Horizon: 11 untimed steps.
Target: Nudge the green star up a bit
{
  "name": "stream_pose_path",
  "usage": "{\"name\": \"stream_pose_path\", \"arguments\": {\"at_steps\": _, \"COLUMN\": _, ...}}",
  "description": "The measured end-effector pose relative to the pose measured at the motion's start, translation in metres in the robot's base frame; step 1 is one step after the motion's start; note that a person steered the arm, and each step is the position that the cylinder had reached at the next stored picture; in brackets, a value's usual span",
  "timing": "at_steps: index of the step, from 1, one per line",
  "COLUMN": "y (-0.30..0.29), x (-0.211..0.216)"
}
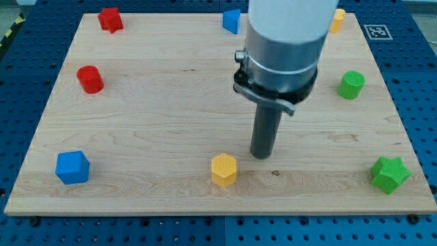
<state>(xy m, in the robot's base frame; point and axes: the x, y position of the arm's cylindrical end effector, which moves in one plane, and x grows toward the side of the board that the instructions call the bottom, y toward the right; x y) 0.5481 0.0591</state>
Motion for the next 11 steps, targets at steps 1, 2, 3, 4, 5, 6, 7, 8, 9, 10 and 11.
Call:
{"name": "stream_pose_path", "arguments": {"at_steps": 1, "y": 0.002, "x": 0.027}}
{"name": "stream_pose_path", "arguments": {"at_steps": 2, "y": 0.002, "x": 0.027}}
{"name": "stream_pose_path", "arguments": {"at_steps": 3, "y": 0.002, "x": 0.027}}
{"name": "stream_pose_path", "arguments": {"at_steps": 4, "y": 0.005, "x": 0.027}}
{"name": "stream_pose_path", "arguments": {"at_steps": 5, "y": 0.046, "x": 0.030}}
{"name": "stream_pose_path", "arguments": {"at_steps": 6, "y": 0.097, "x": 0.047}}
{"name": "stream_pose_path", "arguments": {"at_steps": 7, "y": 0.122, "x": 0.069}}
{"name": "stream_pose_path", "arguments": {"at_steps": 8, "y": 0.146, "x": 0.069}}
{"name": "stream_pose_path", "arguments": {"at_steps": 9, "y": 0.190, "x": 0.070}}
{"name": "stream_pose_path", "arguments": {"at_steps": 10, "y": 0.209, "x": 0.069}}
{"name": "stream_pose_path", "arguments": {"at_steps": 11, "y": 0.205, "x": 0.069}}
